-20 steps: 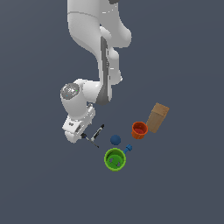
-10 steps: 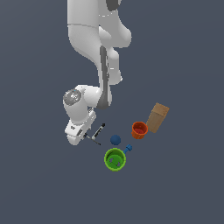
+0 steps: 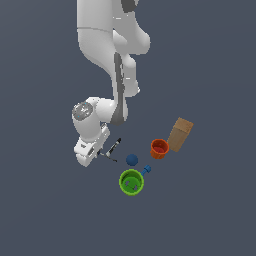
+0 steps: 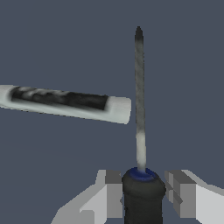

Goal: Pick up a designated object from a clutter of objects.

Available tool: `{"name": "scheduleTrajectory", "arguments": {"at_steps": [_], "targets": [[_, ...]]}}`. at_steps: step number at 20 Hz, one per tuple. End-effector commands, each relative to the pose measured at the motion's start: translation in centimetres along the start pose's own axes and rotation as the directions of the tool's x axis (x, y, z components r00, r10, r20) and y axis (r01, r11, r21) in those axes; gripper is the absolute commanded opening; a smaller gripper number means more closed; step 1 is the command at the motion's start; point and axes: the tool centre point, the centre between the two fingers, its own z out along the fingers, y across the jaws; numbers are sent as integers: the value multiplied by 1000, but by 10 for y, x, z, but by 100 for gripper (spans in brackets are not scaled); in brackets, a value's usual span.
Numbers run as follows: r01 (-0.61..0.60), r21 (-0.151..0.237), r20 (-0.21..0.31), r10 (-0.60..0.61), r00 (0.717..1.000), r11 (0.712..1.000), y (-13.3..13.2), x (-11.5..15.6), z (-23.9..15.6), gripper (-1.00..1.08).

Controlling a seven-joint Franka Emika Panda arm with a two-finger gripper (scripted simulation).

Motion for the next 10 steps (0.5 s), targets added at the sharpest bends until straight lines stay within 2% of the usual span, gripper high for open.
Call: {"name": "scheduleTrajectory", "arguments": {"at_steps": [1,10], "targets": [[0,0,0,0,1000,1000,0,0,0,-100],[0,0,0,0,1000,1000,-5,18,-25,-100]]}}
